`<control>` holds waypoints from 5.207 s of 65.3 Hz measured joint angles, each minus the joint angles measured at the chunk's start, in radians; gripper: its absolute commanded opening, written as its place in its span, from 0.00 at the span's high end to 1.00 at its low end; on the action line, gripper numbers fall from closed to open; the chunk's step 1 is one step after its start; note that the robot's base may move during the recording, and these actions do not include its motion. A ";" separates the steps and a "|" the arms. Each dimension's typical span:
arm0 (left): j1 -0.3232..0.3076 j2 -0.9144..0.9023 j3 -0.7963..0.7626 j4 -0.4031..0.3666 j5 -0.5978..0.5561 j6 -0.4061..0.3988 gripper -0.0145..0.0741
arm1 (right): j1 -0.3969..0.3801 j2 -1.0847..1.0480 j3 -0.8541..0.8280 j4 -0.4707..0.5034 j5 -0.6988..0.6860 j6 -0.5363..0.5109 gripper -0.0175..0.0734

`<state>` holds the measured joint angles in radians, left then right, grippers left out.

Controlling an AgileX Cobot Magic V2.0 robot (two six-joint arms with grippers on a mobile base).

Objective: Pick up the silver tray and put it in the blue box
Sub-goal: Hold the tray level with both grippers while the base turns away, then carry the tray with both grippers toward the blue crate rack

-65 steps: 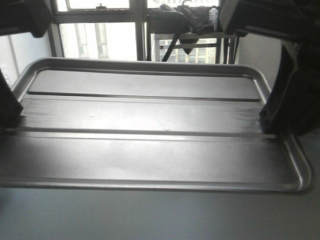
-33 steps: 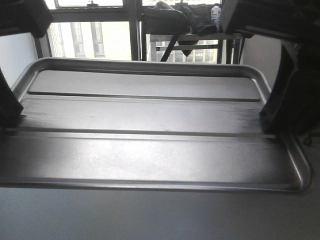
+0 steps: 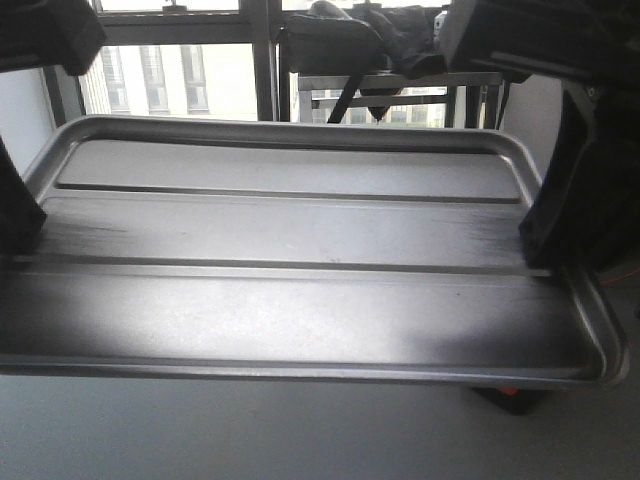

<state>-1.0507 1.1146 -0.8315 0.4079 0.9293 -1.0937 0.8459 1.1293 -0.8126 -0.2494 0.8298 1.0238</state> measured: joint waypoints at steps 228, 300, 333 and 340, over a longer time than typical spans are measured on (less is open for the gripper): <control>0.000 0.000 0.000 0.000 -0.005 0.000 0.85 | 0.000 0.000 0.000 -0.007 0.003 0.000 0.75; 0.000 0.000 0.000 0.000 -0.003 0.000 0.85 | 0.000 0.000 0.000 -0.007 -0.001 0.000 0.75; 0.000 0.000 0.000 0.002 0.003 0.000 0.85 | 0.000 0.000 0.000 -0.109 -0.064 0.000 0.75; 0.000 0.000 0.000 0.002 0.003 0.000 0.85 | 0.000 0.000 0.000 -0.112 -0.067 0.000 0.75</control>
<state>-1.0507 1.1146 -0.8315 0.4104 0.9323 -1.0937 0.8459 1.1293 -0.8126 -0.3610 0.7629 1.0238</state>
